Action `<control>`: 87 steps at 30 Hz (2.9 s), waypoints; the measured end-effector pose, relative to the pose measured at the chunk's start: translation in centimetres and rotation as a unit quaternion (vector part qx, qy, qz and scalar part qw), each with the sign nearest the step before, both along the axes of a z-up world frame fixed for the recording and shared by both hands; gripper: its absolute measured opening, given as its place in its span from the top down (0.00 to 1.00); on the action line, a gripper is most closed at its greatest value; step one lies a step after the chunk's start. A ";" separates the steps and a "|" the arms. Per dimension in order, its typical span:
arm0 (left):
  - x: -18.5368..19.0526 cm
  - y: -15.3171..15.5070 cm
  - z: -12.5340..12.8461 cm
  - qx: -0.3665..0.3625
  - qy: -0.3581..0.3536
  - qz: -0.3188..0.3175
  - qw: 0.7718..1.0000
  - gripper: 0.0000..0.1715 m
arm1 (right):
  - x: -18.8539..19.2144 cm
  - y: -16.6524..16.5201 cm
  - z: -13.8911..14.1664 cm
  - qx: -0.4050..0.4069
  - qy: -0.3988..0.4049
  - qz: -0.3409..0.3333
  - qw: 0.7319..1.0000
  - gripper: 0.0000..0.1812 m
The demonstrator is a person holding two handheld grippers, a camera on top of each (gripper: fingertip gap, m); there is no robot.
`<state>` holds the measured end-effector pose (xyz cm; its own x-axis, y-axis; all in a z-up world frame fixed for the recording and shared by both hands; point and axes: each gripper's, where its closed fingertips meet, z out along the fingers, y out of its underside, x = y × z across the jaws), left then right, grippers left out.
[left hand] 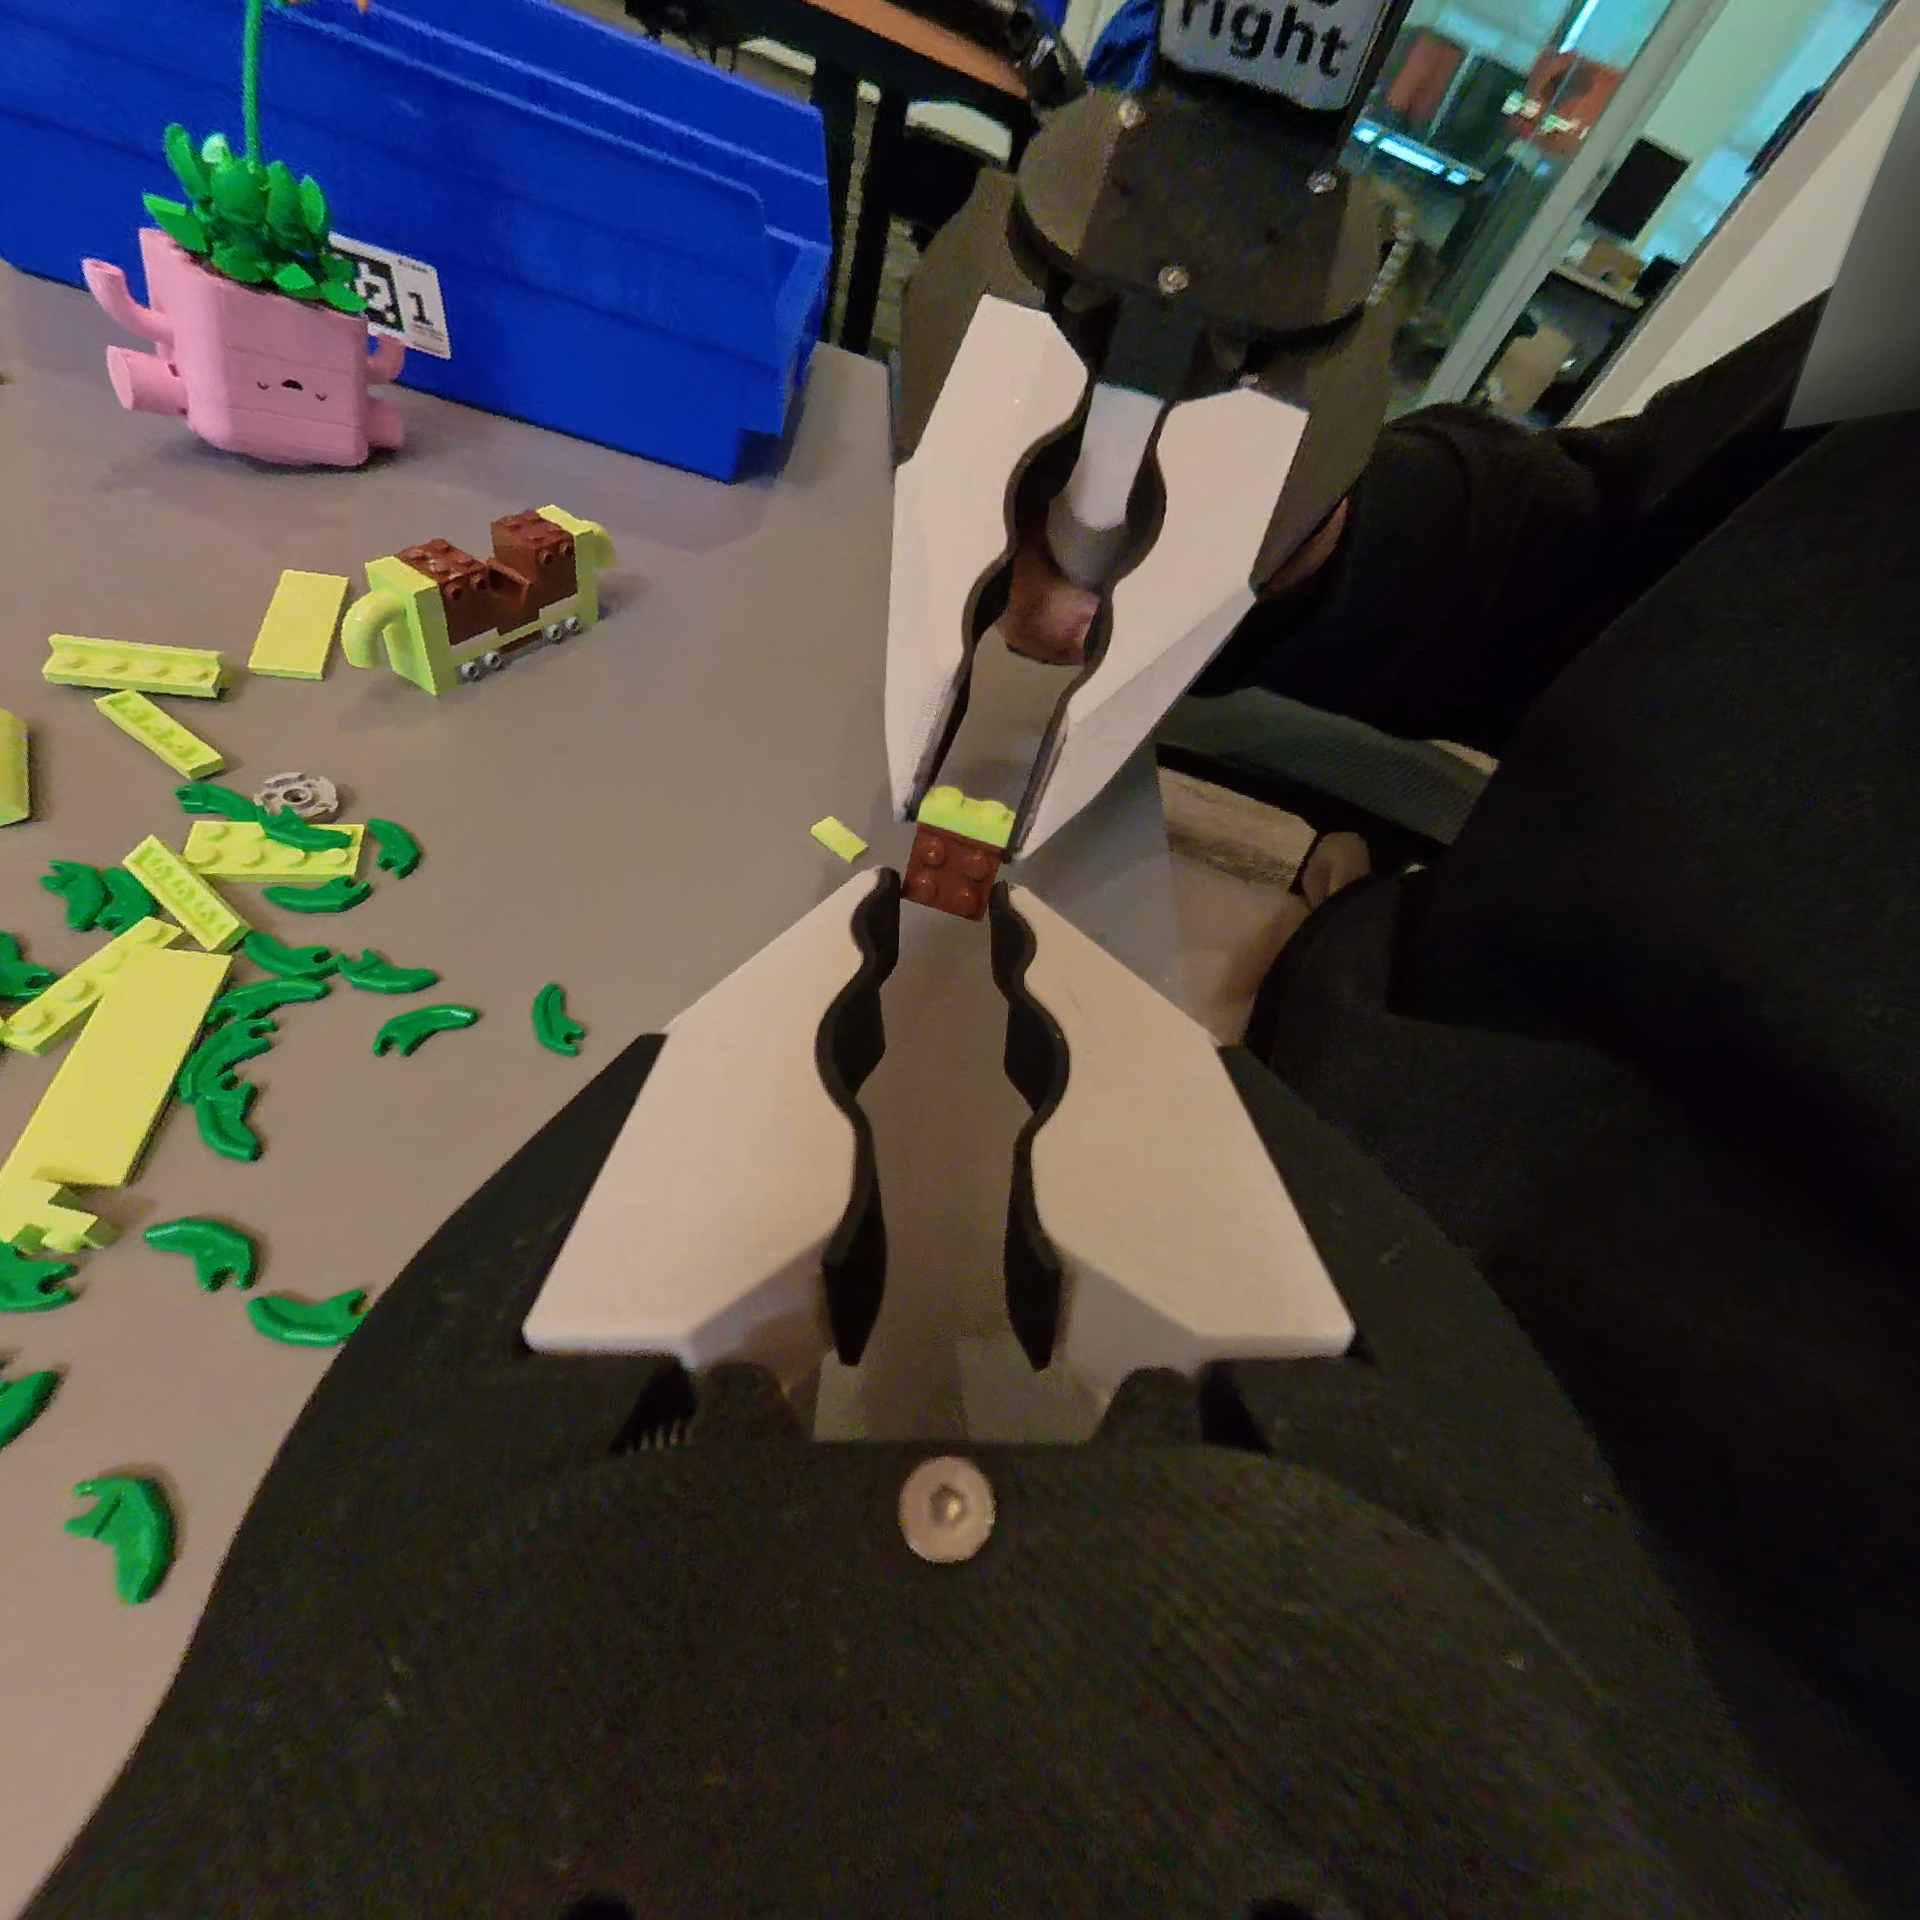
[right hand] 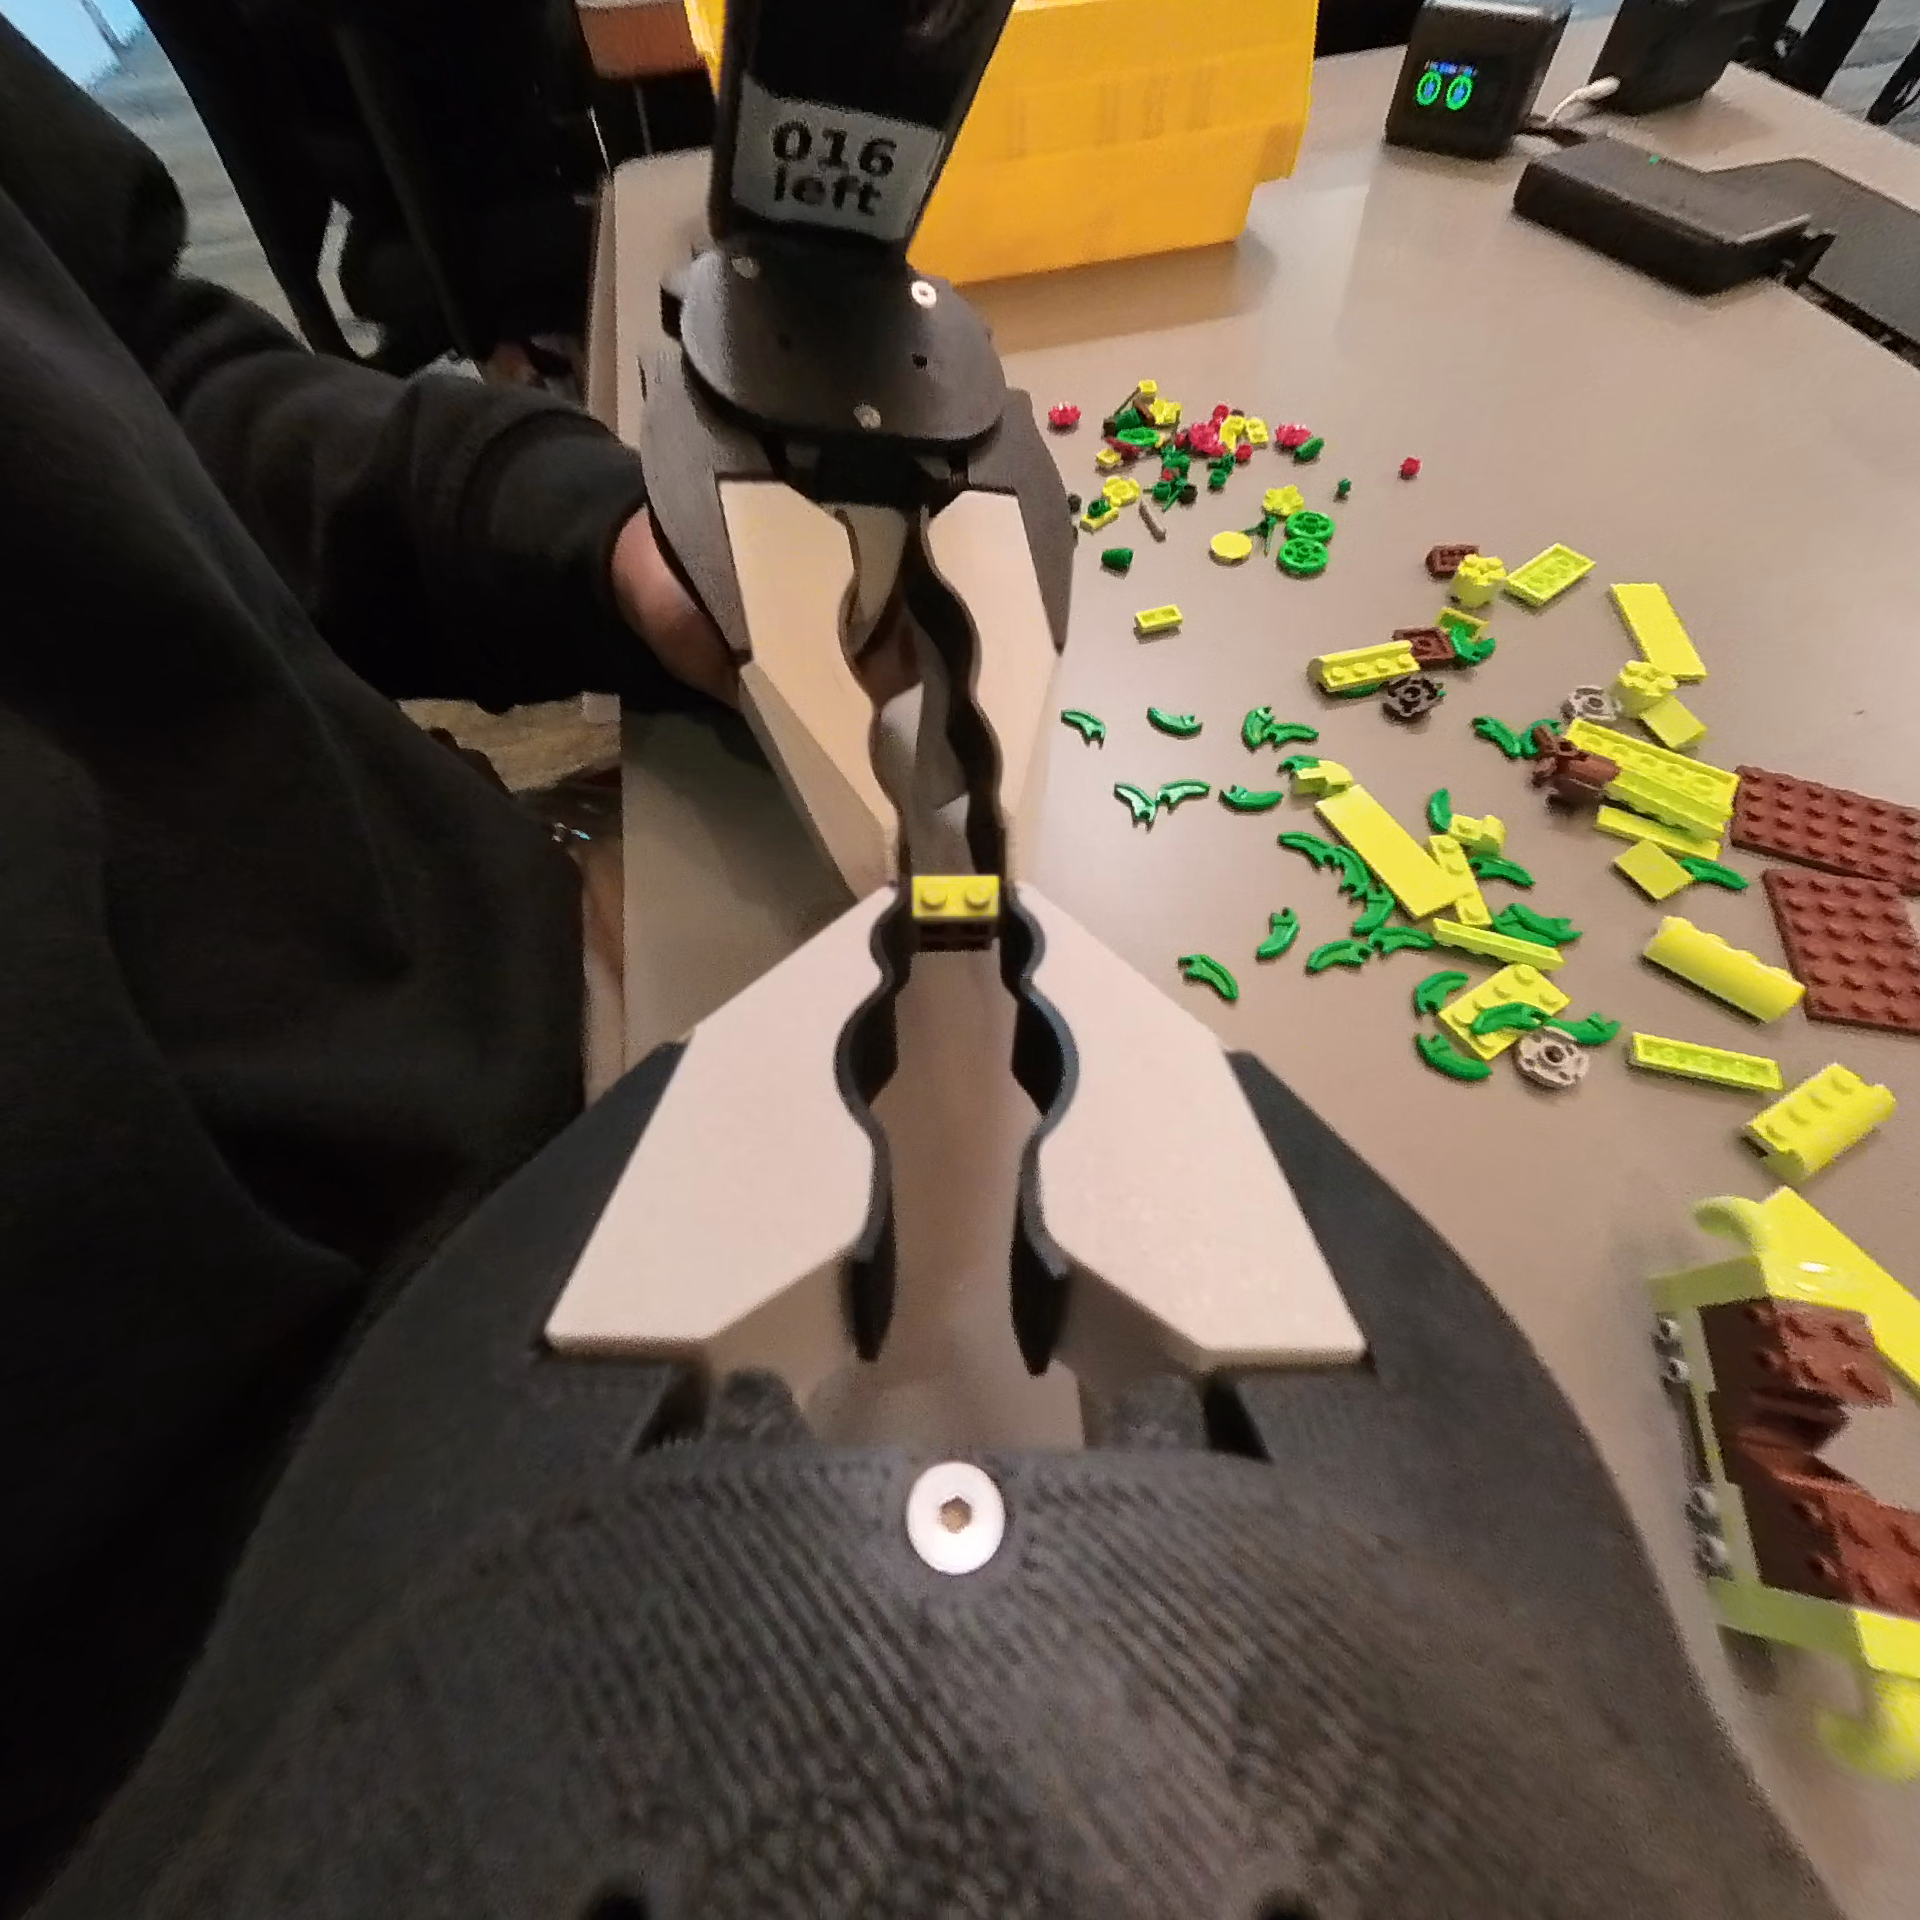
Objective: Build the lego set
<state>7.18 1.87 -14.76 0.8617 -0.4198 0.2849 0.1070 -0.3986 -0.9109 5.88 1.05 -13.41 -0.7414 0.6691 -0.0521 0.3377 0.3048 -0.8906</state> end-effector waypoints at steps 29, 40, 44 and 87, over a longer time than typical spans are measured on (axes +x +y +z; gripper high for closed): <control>-1.1 0.3 -0.9 -0.034 -0.019 0.022 0.999 0.80 | 0.8 3.5 -7.0 0.155 -0.095 0.023 0.983 0.89; -1.1 0.3 -0.9 -0.034 -0.021 0.023 0.999 0.80 | 1.3 6.3 -5.7 0.147 -0.127 -0.041 0.980 0.84; -1.1 0.4 -1.0 -0.036 -0.021 0.023 0.999 0.80 | 1.8 8.2 -6.3 0.148 -0.197 -0.096 0.964 0.86; 0.4 1.4 -4.0 -0.151 -0.069 0.059 0.984 0.85 | 1.0 3.4 -5.1 0.268 -0.240 0.028 0.933 0.93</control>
<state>7.60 3.31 -18.78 0.8434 -0.1968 0.5000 0.2838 -0.6269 -0.7256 6.90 4.43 -18.50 -0.7529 0.6558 -0.0552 0.6287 0.6917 -0.3554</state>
